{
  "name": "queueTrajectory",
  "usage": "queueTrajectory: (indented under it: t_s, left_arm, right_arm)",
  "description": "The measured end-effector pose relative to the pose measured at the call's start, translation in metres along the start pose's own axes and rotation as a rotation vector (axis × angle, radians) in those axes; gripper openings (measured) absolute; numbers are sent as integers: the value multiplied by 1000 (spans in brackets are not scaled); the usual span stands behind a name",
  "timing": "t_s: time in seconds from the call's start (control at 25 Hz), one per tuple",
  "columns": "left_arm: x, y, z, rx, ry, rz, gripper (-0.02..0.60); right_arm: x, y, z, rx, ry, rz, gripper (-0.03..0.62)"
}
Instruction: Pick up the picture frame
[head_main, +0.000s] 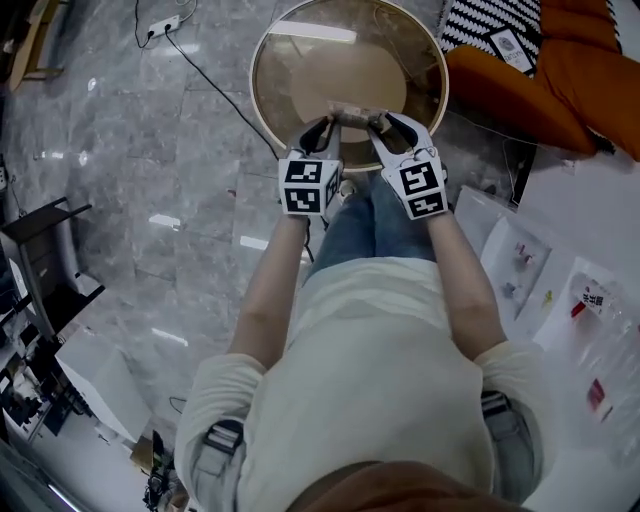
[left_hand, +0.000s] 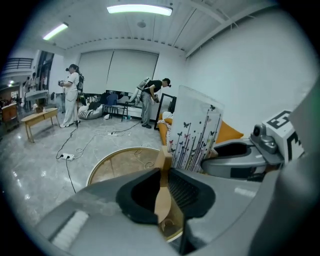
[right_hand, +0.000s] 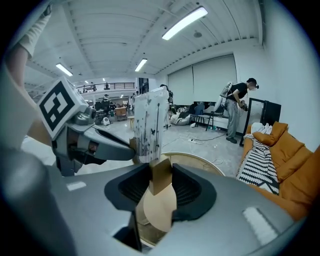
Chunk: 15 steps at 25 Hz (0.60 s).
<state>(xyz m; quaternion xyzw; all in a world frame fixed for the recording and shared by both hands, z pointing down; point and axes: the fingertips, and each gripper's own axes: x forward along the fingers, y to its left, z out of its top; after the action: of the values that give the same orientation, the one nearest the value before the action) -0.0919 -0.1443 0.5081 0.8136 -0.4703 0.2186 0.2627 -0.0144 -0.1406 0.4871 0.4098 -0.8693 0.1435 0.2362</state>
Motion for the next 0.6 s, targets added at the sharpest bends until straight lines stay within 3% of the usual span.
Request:
queueTrajectory:
  t_s: [0.6]
  left_arm:
    - [-86,-30,52,-20,-94,10,51]
  right_arm:
    - [-70,34,72,-82,-80,-10,138]
